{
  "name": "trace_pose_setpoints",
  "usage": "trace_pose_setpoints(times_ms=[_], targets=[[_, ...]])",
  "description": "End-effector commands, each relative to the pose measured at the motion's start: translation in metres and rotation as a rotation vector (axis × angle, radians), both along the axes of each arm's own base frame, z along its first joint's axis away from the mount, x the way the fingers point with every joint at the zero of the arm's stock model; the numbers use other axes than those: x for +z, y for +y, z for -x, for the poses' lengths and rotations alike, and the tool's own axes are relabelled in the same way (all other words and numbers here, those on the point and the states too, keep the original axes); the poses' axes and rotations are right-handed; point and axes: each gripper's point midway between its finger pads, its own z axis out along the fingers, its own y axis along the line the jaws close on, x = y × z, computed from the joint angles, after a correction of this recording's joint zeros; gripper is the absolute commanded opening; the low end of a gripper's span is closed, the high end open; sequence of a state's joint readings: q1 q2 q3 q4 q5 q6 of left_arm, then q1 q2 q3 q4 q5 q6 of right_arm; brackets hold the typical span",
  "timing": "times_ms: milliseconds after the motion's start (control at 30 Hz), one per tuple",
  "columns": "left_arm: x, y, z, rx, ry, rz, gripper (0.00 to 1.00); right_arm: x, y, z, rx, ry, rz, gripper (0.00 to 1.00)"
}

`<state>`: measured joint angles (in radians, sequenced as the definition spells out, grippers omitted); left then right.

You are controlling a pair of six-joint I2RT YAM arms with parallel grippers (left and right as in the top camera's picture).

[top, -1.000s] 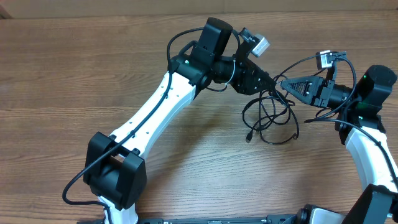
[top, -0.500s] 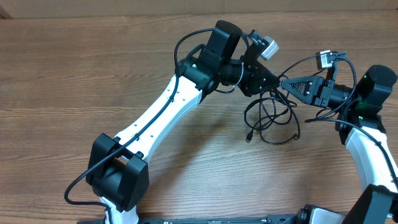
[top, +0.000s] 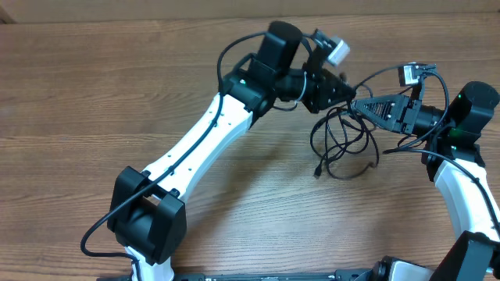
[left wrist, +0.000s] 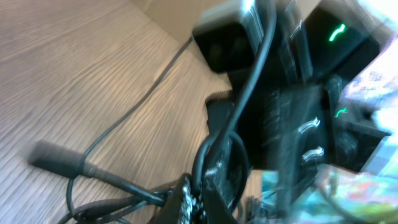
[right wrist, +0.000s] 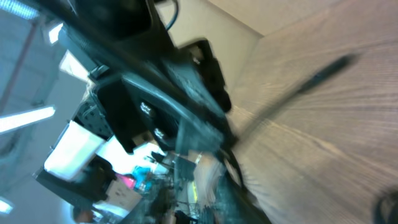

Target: Untangle cables

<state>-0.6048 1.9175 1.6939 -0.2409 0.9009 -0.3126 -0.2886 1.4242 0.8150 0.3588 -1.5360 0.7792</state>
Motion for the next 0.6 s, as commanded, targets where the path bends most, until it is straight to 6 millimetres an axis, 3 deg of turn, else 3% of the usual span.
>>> trace_pose_setpoints(times_ms=[0, 167, 400, 567], targets=[[0.041, 0.006, 0.006, -0.072, 0.113, 0.137, 0.04, 0.004, 0.000, 0.001, 0.007, -0.035, 0.009, 0.04], [0.072, 0.010, 0.027, -0.229, 0.115, 0.233, 0.04, -0.006, -0.006, -0.014, -0.098, 0.043, 0.012, 0.04], [0.073, 0.012, 0.040, -0.290, 0.175, 0.229, 0.04, -0.019, -0.012, -0.026, -0.187, 0.126, 0.019, 0.04], [0.070, 0.013, 0.039, -0.296, 0.107, 0.233, 0.04, -0.018, -0.011, -0.024, -0.176, 0.125, 0.016, 0.04]])
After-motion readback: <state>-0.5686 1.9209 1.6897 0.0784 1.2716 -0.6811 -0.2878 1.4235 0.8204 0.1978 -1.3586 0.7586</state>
